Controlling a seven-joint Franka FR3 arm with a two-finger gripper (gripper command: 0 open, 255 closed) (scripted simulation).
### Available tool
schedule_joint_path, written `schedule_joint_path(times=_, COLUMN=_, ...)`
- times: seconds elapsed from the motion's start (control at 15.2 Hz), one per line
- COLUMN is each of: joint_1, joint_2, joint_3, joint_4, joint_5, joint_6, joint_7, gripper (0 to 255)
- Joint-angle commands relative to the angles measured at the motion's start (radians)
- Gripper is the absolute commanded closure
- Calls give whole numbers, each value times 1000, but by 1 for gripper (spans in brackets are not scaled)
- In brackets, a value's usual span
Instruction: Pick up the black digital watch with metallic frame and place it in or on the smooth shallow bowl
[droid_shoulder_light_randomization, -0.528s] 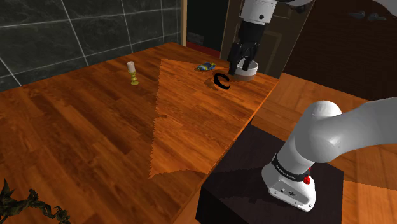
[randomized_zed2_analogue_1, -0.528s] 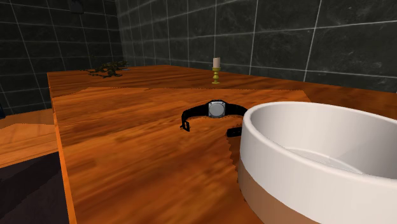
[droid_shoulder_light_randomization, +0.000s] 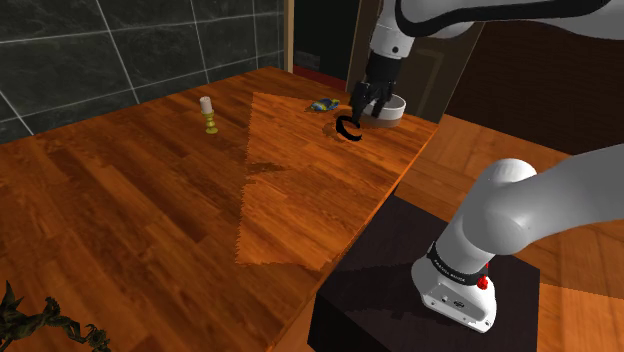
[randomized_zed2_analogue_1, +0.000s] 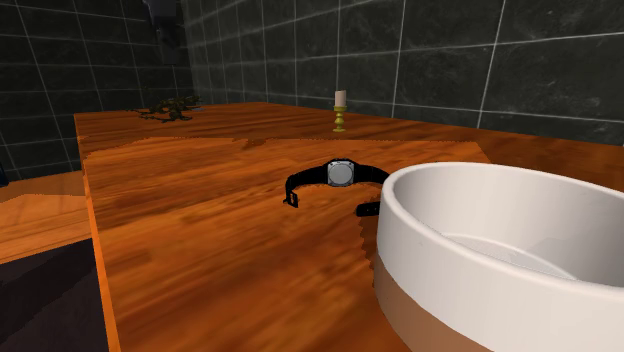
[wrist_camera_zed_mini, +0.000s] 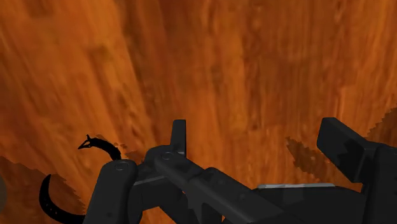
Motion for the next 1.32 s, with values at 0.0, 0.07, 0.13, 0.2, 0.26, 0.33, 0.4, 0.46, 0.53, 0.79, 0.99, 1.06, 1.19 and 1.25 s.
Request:
schedule_joint_path(times=0.0, joint_1=-12, joint_2=38, joint_3=-26, joint_4=-16, joint_5=-12, joint_6=72, joint_7=-24, gripper=0)
schedule_joint_path(times=0.07, joint_1=-18, joint_2=61, joint_3=-38, joint_4=-22, joint_5=-16, joint_6=108, joint_7=-36, gripper=0)
schedule_joint_path(times=0.13, joint_1=-22, joint_2=85, joint_3=-51, joint_4=-26, joint_5=-20, joint_6=143, joint_7=-48, gripper=0)
schedule_joint_path(times=0.2, joint_1=-27, joint_2=110, joint_3=-64, joint_4=-28, joint_5=-22, joint_6=179, joint_7=-60, gripper=0)
schedule_joint_path(times=0.26, joint_1=-30, joint_2=136, joint_3=-78, joint_4=-30, joint_5=-24, joint_6=214, joint_7=-72, gripper=0)
schedule_joint_path(times=0.33, joint_1=-34, joint_2=164, joint_3=-91, joint_4=-29, joint_5=-24, joint_6=249, joint_7=-85, gripper=0)
schedule_joint_path(times=0.4, joint_1=-36, joint_2=192, joint_3=-105, joint_4=-28, joint_5=-23, joint_6=283, joint_7=-98, gripper=0)
schedule_joint_path(times=0.46, joint_1=-38, joint_2=222, joint_3=-120, joint_4=-25, joint_5=-21, joint_6=318, joint_7=-112, gripper=0)
schedule_joint_path(times=0.53, joint_1=-39, joint_2=253, joint_3=-134, joint_4=-20, joint_5=-17, joint_6=351, joint_7=-127, gripper=0)
schedule_joint_path(times=0.79, joint_1=-37, joint_2=383, joint_3=-193, joint_4=12, joint_5=18, joint_6=477, joint_7=-194, gripper=0)
schedule_joint_path(times=0.99, joint_1=-30, joint_2=489, joint_3=-237, joint_4=50, joint_5=71, joint_6=560, joint_7=-258, gripper=0)
schedule_joint_path(times=1.06, joint_1=-30, joint_2=495, joint_3=-239, joint_4=53, joint_5=75, joint_6=564, joint_7=-262, gripper=0)
schedule_joint_path(times=1.19, joint_1=-25, joint_2=517, joint_3=-241, joint_4=45, joint_5=89, joint_6=592, joint_7=-272, gripper=0)
schedule_joint_path(times=1.25, joint_1=-22, joint_2=528, joint_3=-242, joint_4=42, joint_5=97, joint_6=605, joint_7=-278, gripper=0)
